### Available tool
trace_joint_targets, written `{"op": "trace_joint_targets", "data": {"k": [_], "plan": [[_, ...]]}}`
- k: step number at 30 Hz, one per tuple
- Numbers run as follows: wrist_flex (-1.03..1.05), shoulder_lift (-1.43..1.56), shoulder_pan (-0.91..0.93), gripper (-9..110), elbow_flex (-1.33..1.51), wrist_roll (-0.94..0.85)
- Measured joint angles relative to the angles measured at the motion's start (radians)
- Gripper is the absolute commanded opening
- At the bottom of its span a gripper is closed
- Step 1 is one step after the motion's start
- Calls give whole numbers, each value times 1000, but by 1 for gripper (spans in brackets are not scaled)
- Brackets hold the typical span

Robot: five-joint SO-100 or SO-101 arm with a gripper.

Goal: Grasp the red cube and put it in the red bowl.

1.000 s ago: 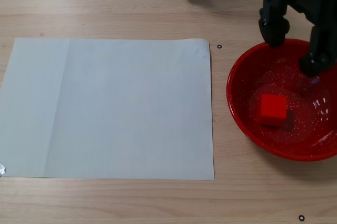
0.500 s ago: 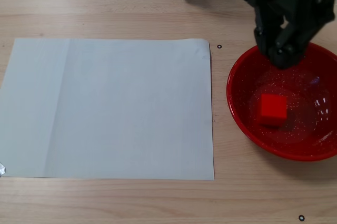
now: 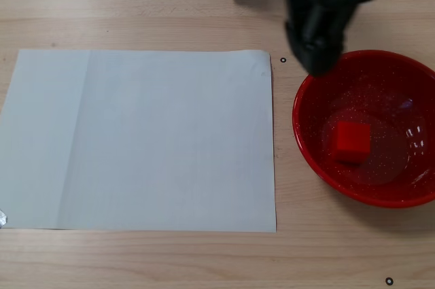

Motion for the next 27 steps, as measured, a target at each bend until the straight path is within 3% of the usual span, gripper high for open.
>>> {"op": "trace_joint_targets", "data": {"k": [12,27], "plan": [[-293,337,-158,0,477,48],[-781,847,-275,0,1273,118]]}}
